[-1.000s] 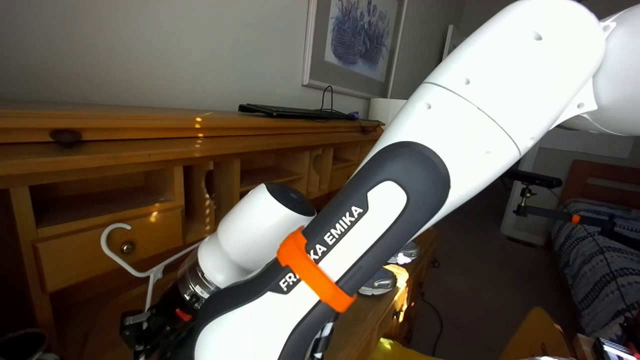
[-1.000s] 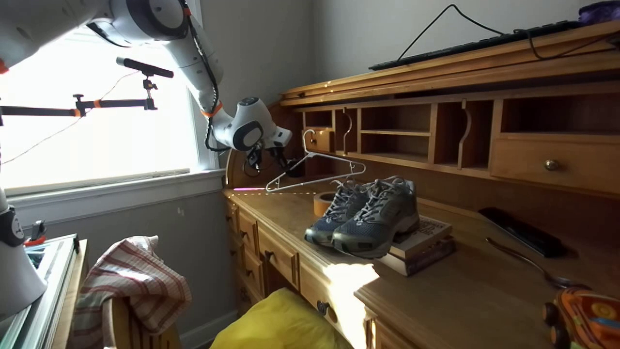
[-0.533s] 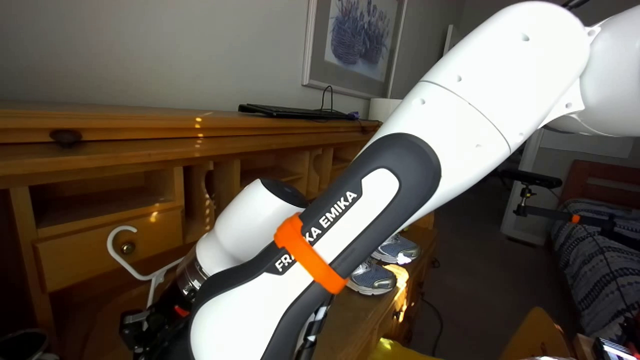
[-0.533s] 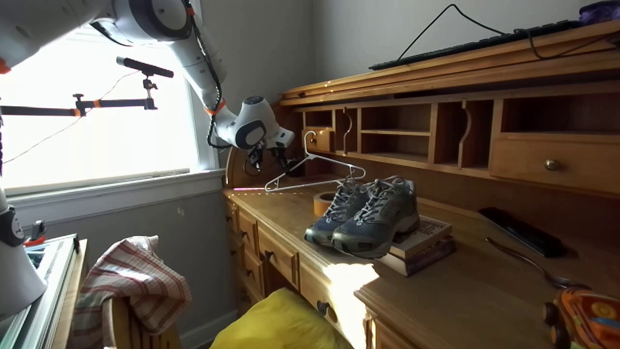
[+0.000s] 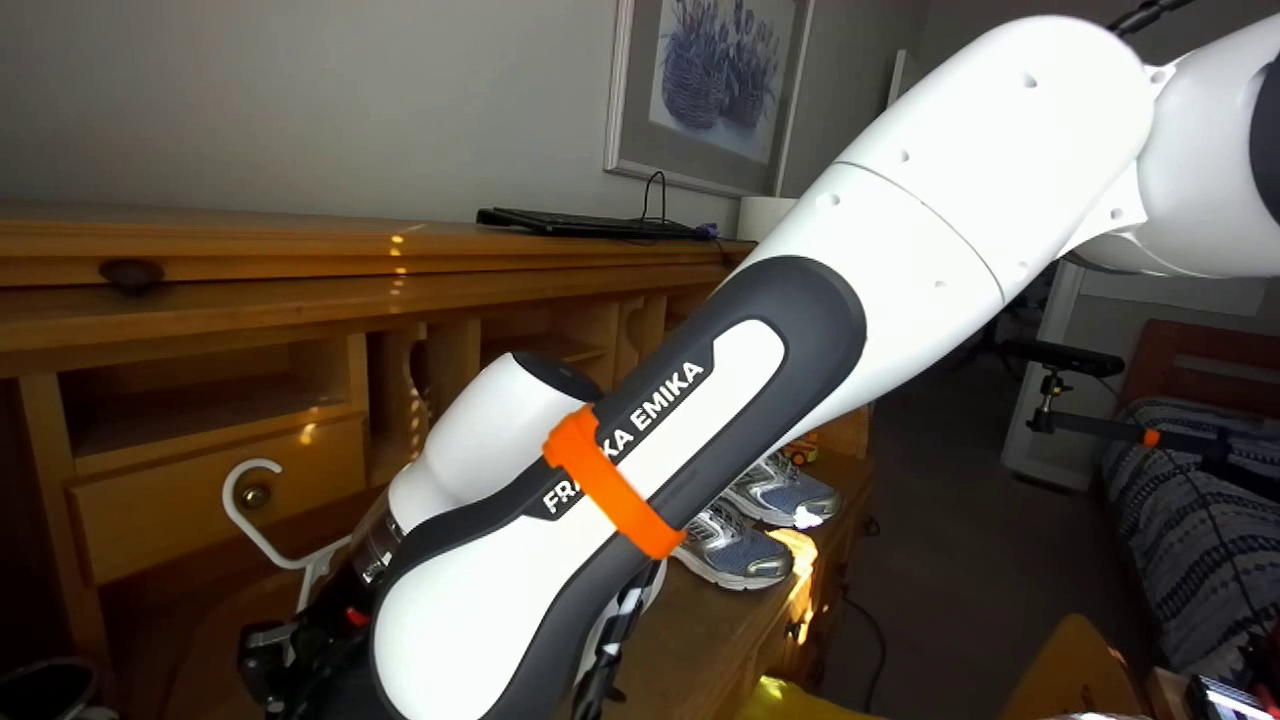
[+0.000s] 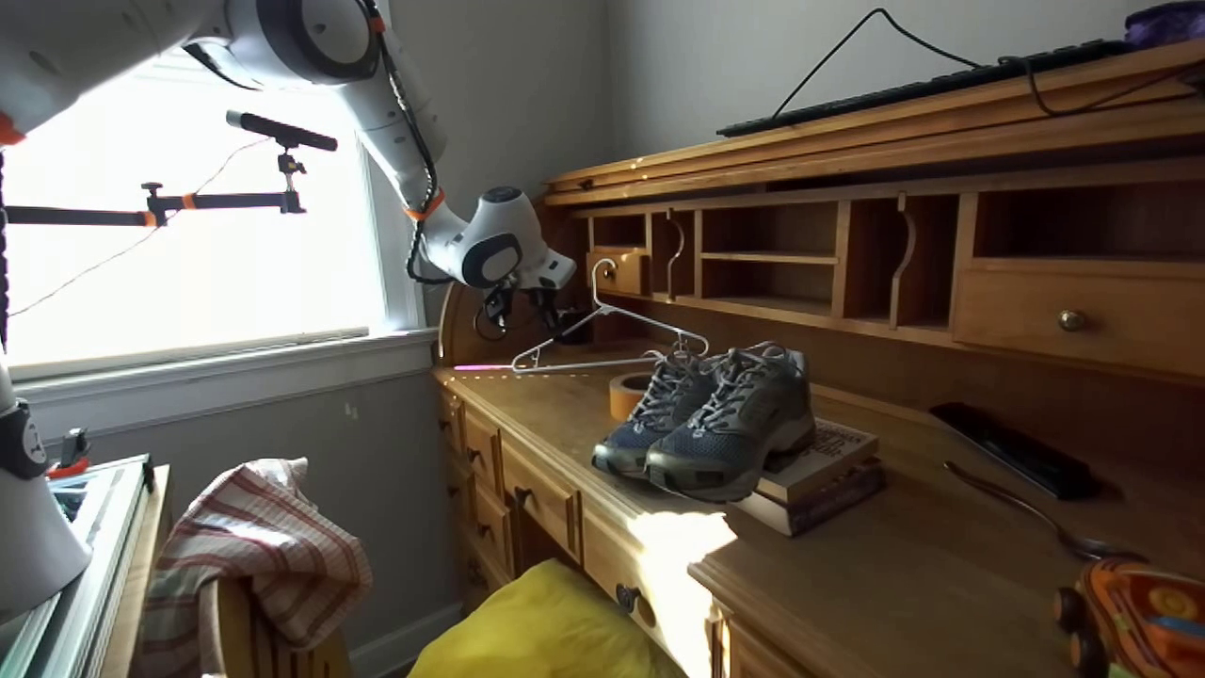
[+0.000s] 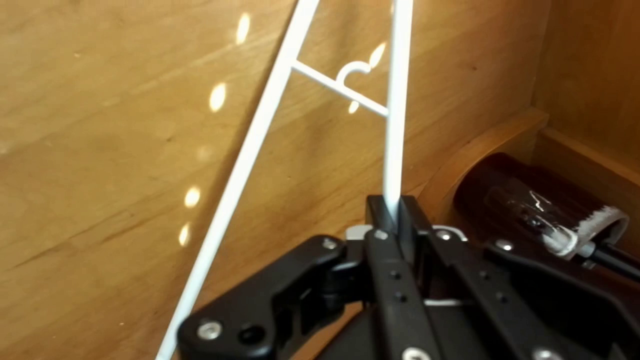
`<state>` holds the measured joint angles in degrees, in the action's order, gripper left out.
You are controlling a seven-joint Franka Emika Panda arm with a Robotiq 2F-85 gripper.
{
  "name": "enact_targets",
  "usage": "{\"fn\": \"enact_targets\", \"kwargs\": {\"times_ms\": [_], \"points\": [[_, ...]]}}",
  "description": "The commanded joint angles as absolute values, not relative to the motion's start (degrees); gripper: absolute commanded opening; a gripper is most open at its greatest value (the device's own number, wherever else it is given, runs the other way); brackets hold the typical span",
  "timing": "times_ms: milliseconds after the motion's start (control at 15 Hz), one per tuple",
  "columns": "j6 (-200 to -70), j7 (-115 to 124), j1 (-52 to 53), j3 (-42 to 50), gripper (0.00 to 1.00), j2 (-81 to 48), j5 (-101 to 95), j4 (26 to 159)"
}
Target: Hang the coat hanger on the left drawer
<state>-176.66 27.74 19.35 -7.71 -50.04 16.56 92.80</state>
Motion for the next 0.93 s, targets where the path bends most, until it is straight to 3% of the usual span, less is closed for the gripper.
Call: {"fn": "enact_targets", "kwargs": {"times_ms": [0,600,667,733,867], "points": [[-173.35,26.43,18.03,-9.13,0.02,-52.48,17.93,89.99],[-168.52,26.63,17.32,-9.79,0.02,-54.42,17.86,86.35],[-168.02,26.48,17.24,-9.93,0.07,-54.69,17.80,85.85],[-167.70,26.83,17.59,-9.46,0.35,-54.85,17.72,85.48],[-166.53,26.98,17.69,-9.27,0.42,-55.19,17.65,85.11]]}}
